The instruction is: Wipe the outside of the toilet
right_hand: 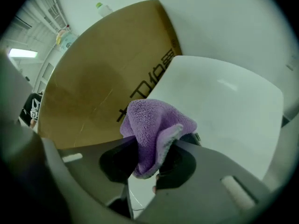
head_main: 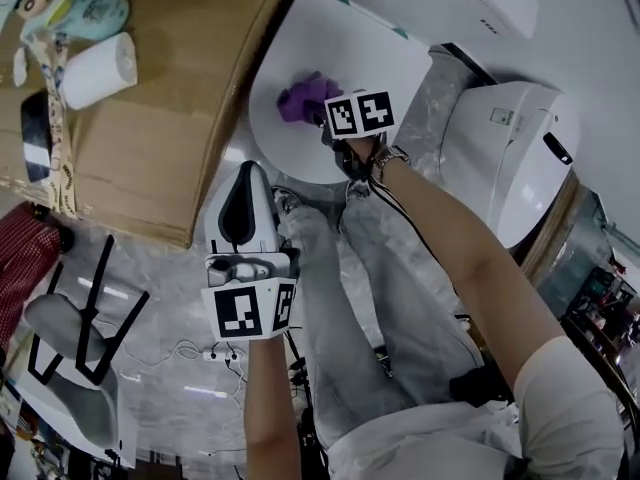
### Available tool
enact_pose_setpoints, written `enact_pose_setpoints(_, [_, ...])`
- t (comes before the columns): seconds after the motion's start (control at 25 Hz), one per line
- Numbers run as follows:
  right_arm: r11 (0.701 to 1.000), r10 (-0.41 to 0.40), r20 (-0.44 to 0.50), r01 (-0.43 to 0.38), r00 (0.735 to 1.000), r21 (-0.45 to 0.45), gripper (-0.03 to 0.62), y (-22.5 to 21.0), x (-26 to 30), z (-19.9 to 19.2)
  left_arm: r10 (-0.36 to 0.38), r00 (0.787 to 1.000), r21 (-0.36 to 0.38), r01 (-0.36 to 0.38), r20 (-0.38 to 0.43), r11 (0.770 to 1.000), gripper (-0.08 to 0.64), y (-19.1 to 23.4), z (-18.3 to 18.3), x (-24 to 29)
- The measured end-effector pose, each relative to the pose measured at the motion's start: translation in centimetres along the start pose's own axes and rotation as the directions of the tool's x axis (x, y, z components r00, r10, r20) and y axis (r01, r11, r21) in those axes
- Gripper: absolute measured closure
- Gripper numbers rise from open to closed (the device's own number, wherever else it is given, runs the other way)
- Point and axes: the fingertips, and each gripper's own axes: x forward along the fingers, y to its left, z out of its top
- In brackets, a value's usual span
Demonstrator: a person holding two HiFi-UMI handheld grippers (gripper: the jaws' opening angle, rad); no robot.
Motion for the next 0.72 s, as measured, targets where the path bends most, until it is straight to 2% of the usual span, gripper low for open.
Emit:
enact_pose_setpoints(0.16, [0.996, 0.032, -0.038, -0.035, 0.999, -0.076, 0.502, 4.6, 3.8, 1.7, -0.016, 1.0, -0.023, 0.016, -0.005, 1.0, 0.554, 2.0, -0.1, -0.1])
enact_pose_setpoints(0.28, [0.993, 0.016, -0.073, -0.024, 0.997, -0.112, 0.502, 6.3, 5.9, 2.0, -0.022, 1.0, -0.044, 0.022, -0.011, 0.999, 0.554, 3.3, -0.4, -0.1])
enact_pose_setpoints(0.52, [0.988, -0.057, -0.146, 0.034, 0.988, -0.153, 0.502, 6.1, 8.4, 0.8, -0.028, 1.0, -0.073, 0.028, 0.0, 0.997, 0.555, 5.1, -0.2, 0.0])
enact_pose_setpoints(0.72, [0.99, -0.049, -0.137, 0.03, 0.989, -0.138, 0.503, 5.8, 8.4, 0.7, -0.037, 0.999, -0.078, 0.036, -0.005, 0.996, 0.554, 4.8, -0.8, 0.4])
